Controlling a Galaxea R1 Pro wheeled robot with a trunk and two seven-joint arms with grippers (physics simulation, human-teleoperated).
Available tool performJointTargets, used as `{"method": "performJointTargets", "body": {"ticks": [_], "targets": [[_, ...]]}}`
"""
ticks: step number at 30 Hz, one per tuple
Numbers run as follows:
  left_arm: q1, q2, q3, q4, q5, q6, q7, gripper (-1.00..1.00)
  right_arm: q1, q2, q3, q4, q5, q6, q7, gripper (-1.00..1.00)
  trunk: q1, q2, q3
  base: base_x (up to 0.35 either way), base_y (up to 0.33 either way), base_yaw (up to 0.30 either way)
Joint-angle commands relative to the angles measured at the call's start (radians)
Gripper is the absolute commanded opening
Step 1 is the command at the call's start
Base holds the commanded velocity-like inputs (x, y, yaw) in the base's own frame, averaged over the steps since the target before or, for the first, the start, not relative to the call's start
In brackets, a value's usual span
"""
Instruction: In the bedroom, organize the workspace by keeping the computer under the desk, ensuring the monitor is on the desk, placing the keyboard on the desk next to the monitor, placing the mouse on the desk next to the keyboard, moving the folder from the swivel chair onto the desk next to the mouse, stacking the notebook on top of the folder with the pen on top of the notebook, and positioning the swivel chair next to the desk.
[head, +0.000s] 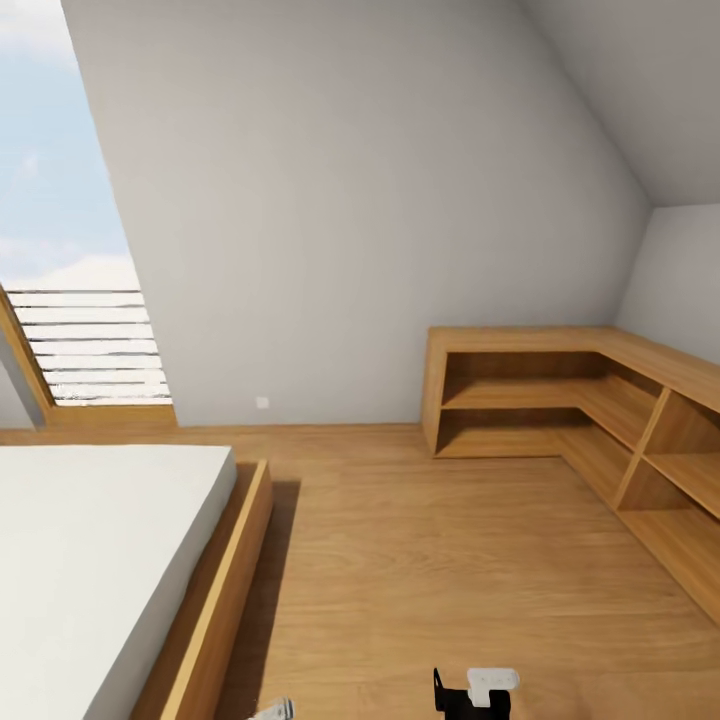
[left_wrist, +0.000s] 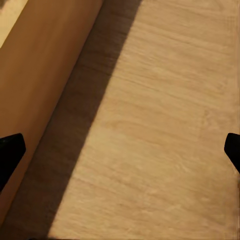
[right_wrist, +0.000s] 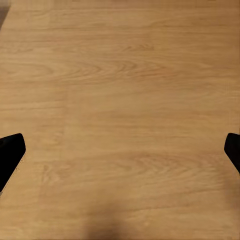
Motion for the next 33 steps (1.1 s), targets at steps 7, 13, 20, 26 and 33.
{"method": "performJointTargets", "body": {"ticks": [7, 13, 20, 26, 33], "targets": [[-0.001, 0.023, -0.001, -0.092, 0.011, 0.036, 0.005, 1.00, -0.001, 0.001, 0.010, 0.001, -0.005, -0.002, -0.006, 1.00, 0.000, 0.000, -0.001, 0.328, 0.050, 0.000], [-0.001, 0.084, 0.005, -0.340, 0.018, 0.262, 0.008, 1.00, -0.001, 0.001, 0.007, -0.001, -0.011, -0.001, -0.011, 1.00, 0.000, 0.000, -0.001, 0.330, 0.005, 0.000], [-0.001, 0.111, 0.000, -0.309, 0.042, 0.354, 0.008, 1.00, -0.001, 0.000, 0.003, -0.004, -0.014, 0.000, -0.014, 1.00, 0.000, 0.000, -0.001, 0.329, -0.028, 0.000], [-0.001, 0.110, -0.002, -0.253, 0.042, 0.280, 0.008, 1.00, -0.001, -0.001, 0.003, -0.004, -0.013, -0.001, -0.014, 1.00, 0.000, 0.000, -0.001, 0.320, -0.153, 0.000], [-0.001, 0.110, -0.065, -0.151, 0.042, 0.171, 0.008, 1.00, -0.001, -0.001, 0.004, -0.003, -0.013, -0.002, -0.014, 1.00, 0.000, 0.000, -0.001, 0.318, -0.144, 0.000]]}}
